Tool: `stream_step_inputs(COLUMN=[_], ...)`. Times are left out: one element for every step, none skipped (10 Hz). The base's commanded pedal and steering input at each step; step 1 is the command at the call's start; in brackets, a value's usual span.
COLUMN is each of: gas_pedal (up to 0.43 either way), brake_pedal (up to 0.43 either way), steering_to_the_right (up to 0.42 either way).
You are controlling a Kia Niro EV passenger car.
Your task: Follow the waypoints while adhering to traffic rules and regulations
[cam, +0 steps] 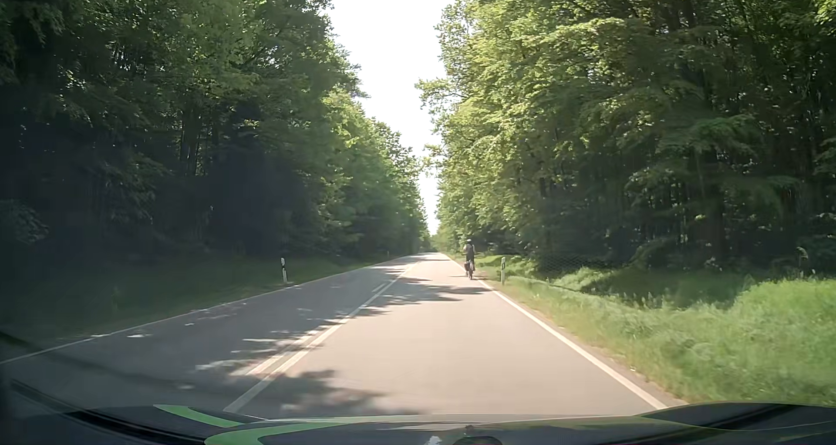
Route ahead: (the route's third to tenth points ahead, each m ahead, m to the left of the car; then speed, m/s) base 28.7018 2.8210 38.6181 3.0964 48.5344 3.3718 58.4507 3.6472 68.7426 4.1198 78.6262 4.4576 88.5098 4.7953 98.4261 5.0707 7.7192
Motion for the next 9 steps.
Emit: stream_step_inputs(gas_pedal=[0.11, 0.098, 0.098, 0.098, 0.098, 0.098, 0.098, 0.067, 0.039], brake_pedal=[0.0, 0.0, 0.0, 0.0, 0.0, 0.0, 0.0, 0.0, 0.0], steering_to_the_right=[-0.002, -0.002, -0.002, -0.002, -0.002, -0.002, -0.003, -0.003, -0.003])
